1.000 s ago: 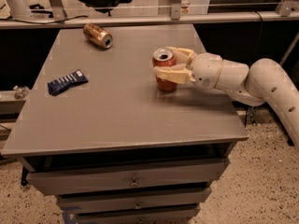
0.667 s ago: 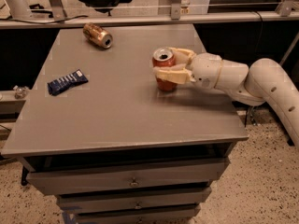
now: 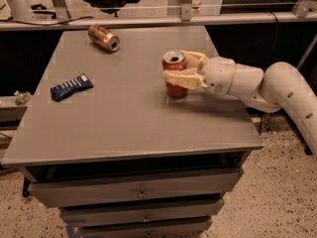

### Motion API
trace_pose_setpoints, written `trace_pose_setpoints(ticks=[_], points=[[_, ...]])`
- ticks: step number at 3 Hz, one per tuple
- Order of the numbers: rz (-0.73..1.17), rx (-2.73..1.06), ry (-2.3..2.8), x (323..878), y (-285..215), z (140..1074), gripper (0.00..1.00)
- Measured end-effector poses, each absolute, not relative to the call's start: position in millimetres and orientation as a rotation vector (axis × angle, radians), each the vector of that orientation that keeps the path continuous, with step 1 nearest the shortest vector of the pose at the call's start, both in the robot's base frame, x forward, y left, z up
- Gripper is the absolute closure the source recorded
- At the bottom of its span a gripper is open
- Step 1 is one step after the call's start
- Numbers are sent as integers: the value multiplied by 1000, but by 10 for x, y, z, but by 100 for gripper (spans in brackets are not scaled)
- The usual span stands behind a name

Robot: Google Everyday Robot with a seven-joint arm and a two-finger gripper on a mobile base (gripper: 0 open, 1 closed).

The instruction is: Place coke can upright

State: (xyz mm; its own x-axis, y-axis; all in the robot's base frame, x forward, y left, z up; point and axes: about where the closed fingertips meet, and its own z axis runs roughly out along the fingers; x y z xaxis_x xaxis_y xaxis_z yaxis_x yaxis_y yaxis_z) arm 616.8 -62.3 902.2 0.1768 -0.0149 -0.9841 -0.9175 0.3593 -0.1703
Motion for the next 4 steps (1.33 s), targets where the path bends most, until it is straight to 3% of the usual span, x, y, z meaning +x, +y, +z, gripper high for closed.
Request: trace_pose_setpoints(ticks=[1, 2, 4], points=[[870, -956, 1305, 6220, -677, 8899, 13], [919, -902, 1402, 6281, -754, 8766, 0], [878, -893, 1517, 6232, -1186, 8754, 0]])
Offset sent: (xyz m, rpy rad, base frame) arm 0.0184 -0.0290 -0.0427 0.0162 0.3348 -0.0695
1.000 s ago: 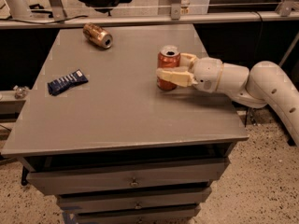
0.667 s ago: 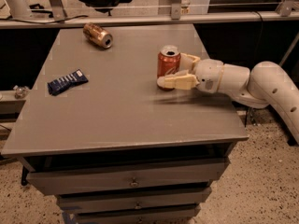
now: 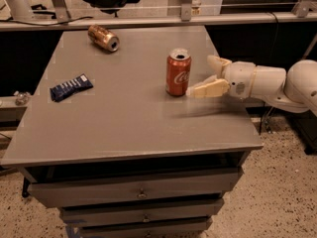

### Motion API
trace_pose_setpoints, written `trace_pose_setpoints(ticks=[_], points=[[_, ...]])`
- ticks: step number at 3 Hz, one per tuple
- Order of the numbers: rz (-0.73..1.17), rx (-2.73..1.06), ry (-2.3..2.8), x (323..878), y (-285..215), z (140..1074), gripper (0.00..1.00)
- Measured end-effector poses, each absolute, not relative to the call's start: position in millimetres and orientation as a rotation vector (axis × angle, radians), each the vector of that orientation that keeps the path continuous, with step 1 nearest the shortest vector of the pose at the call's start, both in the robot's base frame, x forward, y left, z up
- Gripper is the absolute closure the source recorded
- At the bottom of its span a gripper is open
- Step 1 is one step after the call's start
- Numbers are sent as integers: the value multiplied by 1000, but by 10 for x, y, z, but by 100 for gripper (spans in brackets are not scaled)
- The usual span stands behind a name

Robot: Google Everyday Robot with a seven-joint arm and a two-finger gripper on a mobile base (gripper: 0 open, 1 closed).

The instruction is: Place coke can upright

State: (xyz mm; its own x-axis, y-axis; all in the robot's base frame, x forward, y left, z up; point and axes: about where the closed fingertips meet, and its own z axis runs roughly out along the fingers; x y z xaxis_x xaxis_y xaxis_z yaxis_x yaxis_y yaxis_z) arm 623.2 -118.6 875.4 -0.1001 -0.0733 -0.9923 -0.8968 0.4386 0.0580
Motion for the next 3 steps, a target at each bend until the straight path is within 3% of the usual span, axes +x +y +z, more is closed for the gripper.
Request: trace_pose_setpoints(ticks=[2, 3], points=[[684, -958, 1537, 5740, -2044, 9118, 0], [684, -958, 1537, 5740, -2042, 9118, 0]])
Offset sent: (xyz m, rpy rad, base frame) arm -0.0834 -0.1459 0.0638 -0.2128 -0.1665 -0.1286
